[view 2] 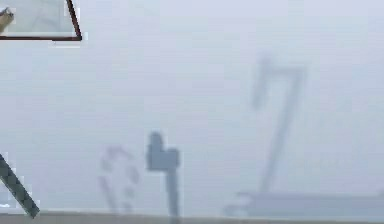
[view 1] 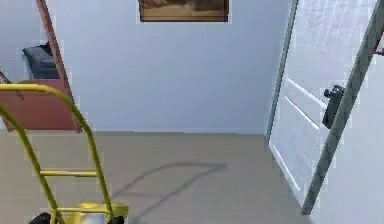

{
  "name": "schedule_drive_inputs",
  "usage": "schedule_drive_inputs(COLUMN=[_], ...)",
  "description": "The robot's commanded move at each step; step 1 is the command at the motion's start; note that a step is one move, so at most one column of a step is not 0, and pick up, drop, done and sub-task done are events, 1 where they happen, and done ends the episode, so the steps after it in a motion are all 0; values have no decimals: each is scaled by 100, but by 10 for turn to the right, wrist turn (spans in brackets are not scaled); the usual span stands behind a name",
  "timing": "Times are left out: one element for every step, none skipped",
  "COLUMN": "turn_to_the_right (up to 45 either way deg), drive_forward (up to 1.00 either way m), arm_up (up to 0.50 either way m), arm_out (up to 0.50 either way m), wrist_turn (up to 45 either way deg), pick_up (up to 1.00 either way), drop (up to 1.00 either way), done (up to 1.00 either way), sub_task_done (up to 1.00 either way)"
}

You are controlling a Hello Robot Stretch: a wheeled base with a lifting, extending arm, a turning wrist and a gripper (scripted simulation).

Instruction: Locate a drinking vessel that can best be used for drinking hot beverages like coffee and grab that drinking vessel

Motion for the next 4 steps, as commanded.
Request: schedule_drive_inputs(turn_to_the_right=[450,450,0,-450], drive_forward=[0,0,15,0], arm_up=[0,0,0,0], arm_out=[0,0,0,0], wrist_turn=[0,0,0,0], pick_up=[0,0,0,0], drop=[0,0,0,0], done=[0,0,0,0], sub_task_done=[0,0,0,0])
